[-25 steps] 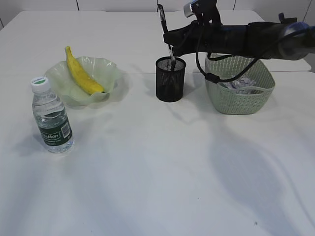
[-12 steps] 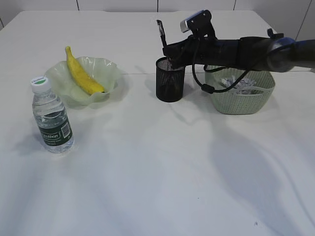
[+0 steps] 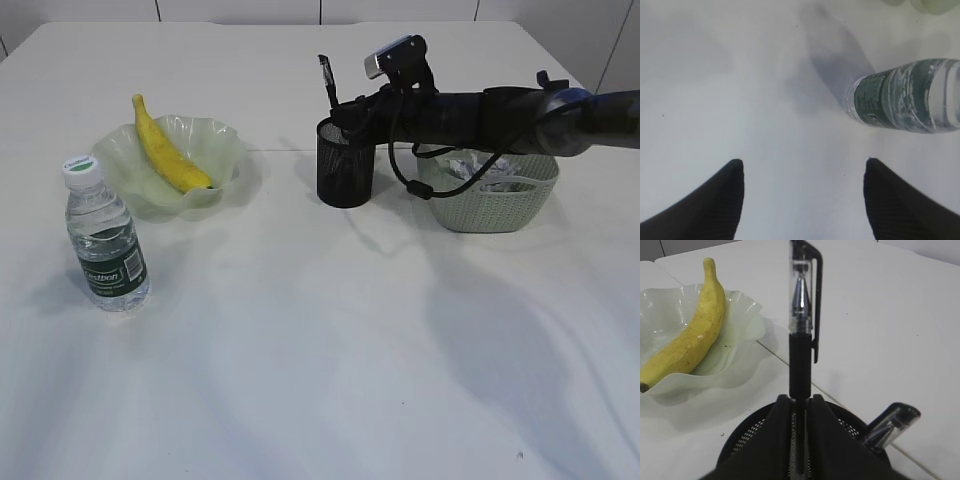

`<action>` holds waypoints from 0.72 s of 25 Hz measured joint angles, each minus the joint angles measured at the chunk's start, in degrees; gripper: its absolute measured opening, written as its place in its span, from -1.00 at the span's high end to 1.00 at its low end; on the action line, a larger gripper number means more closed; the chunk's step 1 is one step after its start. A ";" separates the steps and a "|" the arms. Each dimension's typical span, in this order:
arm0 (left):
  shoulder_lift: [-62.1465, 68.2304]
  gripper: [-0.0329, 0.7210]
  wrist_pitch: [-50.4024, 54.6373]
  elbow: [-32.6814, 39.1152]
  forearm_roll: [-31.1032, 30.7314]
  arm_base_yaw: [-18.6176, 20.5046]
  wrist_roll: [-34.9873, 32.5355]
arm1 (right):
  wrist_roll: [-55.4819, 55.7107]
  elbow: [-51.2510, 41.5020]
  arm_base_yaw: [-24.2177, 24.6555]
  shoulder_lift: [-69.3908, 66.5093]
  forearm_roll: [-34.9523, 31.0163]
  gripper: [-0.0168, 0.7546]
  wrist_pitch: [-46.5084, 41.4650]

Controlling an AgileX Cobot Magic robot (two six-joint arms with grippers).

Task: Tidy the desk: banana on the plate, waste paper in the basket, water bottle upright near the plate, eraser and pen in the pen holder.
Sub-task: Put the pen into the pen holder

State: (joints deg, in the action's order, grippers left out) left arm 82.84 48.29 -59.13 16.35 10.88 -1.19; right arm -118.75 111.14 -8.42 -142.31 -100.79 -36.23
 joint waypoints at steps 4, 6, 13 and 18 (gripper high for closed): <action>0.00 -0.49 -0.31 0.00 0.00 0.00 0.00 | 0.04 0.00 0.00 -0.09 0.00 0.74 0.00; 0.00 -0.49 -0.66 0.00 0.00 0.00 0.00 | 0.13 0.00 0.00 -0.09 0.00 0.71 0.00; 0.00 -0.49 -0.96 0.00 0.00 0.00 0.00 | 1.06 0.00 0.00 -0.09 0.00 0.50 0.00; 0.00 -0.49 -0.96 0.00 0.00 0.00 0.00 | 2.94 0.00 0.00 -0.09 0.00 0.45 0.00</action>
State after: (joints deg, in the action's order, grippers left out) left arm 82.84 47.33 -59.13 16.35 10.88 -1.19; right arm -115.80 111.14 -8.42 -142.40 -100.79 -36.23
